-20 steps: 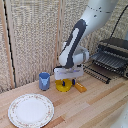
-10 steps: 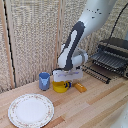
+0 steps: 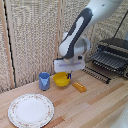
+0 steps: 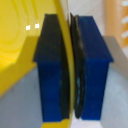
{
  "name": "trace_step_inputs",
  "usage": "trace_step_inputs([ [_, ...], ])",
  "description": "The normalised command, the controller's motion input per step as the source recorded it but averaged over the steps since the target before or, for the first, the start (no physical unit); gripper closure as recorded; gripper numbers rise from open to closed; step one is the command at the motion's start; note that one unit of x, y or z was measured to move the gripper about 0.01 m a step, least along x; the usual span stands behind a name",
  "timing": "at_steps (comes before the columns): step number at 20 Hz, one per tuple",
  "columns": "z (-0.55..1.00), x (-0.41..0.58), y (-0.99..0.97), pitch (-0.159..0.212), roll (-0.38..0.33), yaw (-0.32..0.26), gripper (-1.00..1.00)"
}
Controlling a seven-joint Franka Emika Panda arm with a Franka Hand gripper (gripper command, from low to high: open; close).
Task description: Please reach out your grabber to the yellow dish. Tenderly grip the yellow dish using your grabber. Set the yellow dish on the baking sheet. Posit your grabber on the rim of the baking sheet carrying the yellow dish. Mindfully slide the baking sheet with the yellow dish into the oven. Let go of your grabber's hold on the baking sheet's edge when it is entirely in the oven.
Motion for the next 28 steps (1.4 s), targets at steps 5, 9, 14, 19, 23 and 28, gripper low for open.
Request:
trace_step_inputs([
  [5,0.86,0.35,-0.17,0.002,-0.079,-0.246,1.0],
  [9,0.73,0.246,-0.01,0.0,-0.106,-0.308,1.0],
  [14,0.66,0.167,-0.19,0.0,-0.025,-0.307,1.0],
  [19,0.53,0.071,-0.53,0.0,0.0,-0.235,1.0],
  [23,0.38,0.008,-0.62,-0.017,0.0,-0.207,1.0],
  [28,0.28,0.0,-0.67,-0.047,0.0,-0.191,1.0],
])
